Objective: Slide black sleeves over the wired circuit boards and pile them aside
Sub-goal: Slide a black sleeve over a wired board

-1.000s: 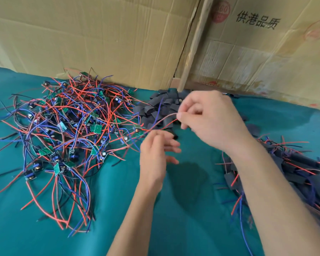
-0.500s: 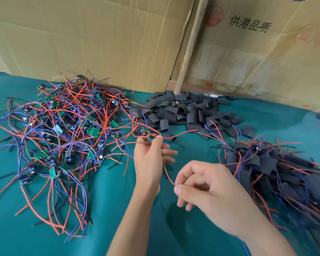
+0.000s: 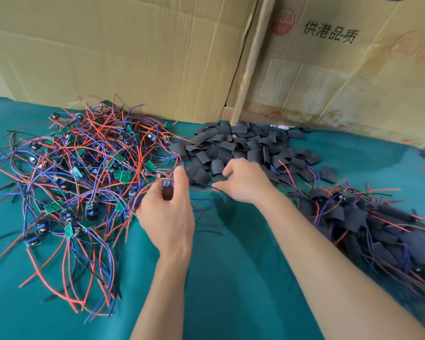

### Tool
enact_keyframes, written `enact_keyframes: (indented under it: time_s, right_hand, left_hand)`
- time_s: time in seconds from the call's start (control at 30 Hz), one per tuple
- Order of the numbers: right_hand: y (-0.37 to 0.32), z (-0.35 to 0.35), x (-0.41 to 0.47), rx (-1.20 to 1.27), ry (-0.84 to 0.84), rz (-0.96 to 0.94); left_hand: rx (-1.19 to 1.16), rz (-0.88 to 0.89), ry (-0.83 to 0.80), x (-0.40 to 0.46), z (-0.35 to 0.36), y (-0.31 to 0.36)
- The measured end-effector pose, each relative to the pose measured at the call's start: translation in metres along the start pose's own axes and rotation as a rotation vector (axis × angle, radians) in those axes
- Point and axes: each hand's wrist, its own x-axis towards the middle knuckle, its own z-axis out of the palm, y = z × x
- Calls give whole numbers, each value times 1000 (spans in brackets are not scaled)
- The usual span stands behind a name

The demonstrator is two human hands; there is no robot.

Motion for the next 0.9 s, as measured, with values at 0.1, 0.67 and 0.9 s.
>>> enact_keyframes:
  time_s: [0.1, 0.67, 0.9]
  right_hand:
    - [-1, 15, 1, 5, 73, 46]
    - [43, 21, -73, 962, 96, -46]
    - [30, 25, -80, 1316, -109, -1]
  left_hand:
    - [23, -5, -64, 3, 0, -1]
    - [-452, -475, -1038, -1, 0, 0]
    - [-597, -336, -1083, -5, 7, -9]
